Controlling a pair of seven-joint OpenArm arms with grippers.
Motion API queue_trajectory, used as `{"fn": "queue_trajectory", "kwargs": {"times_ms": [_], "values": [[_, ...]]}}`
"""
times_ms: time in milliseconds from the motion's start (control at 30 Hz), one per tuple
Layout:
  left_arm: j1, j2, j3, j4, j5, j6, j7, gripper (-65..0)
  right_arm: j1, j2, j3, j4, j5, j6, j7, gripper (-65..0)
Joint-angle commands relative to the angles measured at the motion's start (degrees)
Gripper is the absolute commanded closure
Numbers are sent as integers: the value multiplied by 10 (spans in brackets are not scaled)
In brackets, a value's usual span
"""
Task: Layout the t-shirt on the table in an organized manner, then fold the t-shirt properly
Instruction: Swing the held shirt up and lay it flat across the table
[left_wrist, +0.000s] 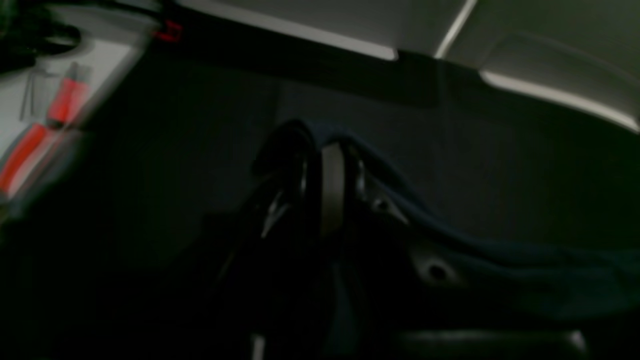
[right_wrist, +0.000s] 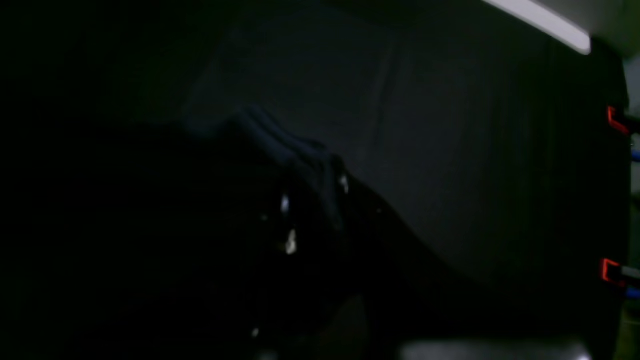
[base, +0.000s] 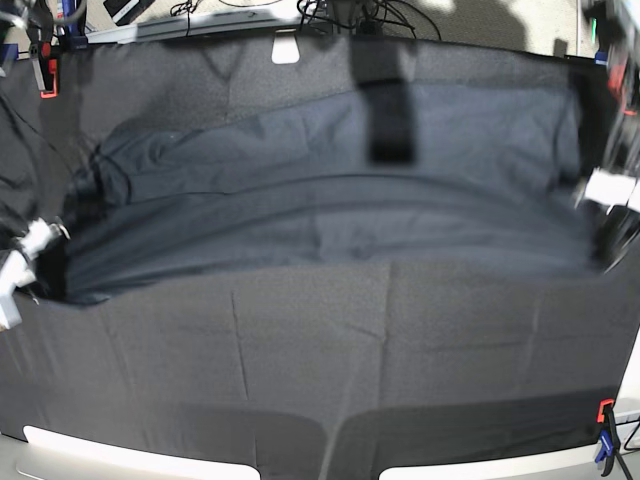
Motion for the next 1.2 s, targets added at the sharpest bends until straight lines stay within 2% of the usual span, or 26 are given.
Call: {"fn": "queue_trajectory", "kwargs": {"times_ms": [0, 100, 200, 267, 400, 500, 633, 700, 833, 933, 1033, 1167], "values": [[-26, -17, 12, -20, -11, 0, -30, 0, 30, 16, -9, -8, -3, -10, 31, 0], [-94, -32, 51, -107, -7, 0, -39, 0, 97, 16, -61, -73, -24, -11, 47, 0], [-165, -32, 89, -192, 47, 0, -44, 0, 165, 16, -115, -148, -41, -11, 71, 0], [-208, -32, 113, -250, 77, 0, -67, 0, 210, 12, -148, -199, -53, -15, 96, 0], [-286, -32, 154, -361, 131, 0, -127, 0, 297, -21, -200, -304, -114, -32, 139, 0], [-344, -32, 168, -434, 154, 3, -132, 0, 353, -55, -216, -381, -175, -43, 175, 0], [-414, -33, 167, -510, 156, 49, -145, 0, 420, -86, -217, -468, -218, -66, 218, 0], [-440, -34, 167, -530, 156, 52, -163, 0, 450, -89, -217, -499, -236, -84, 239, 0], [-485, -30, 167, -537, 195, 52, -170, 0, 492, -87, -218, -527, -247, -90, 249, 0], [-512, -26, 167, -537, 219, 52, -175, 0, 504, -88, -218, -527, -247, -91, 262, 0], [-533, -26, 167, -537, 218, 52, -176, 0, 505, -89, -218, -527, -249, -111, 278, 0], [-542, -26, 167, -537, 218, 52, -170, 0, 505, -89, -218, -529, -250, -114, 283, 0]]}}
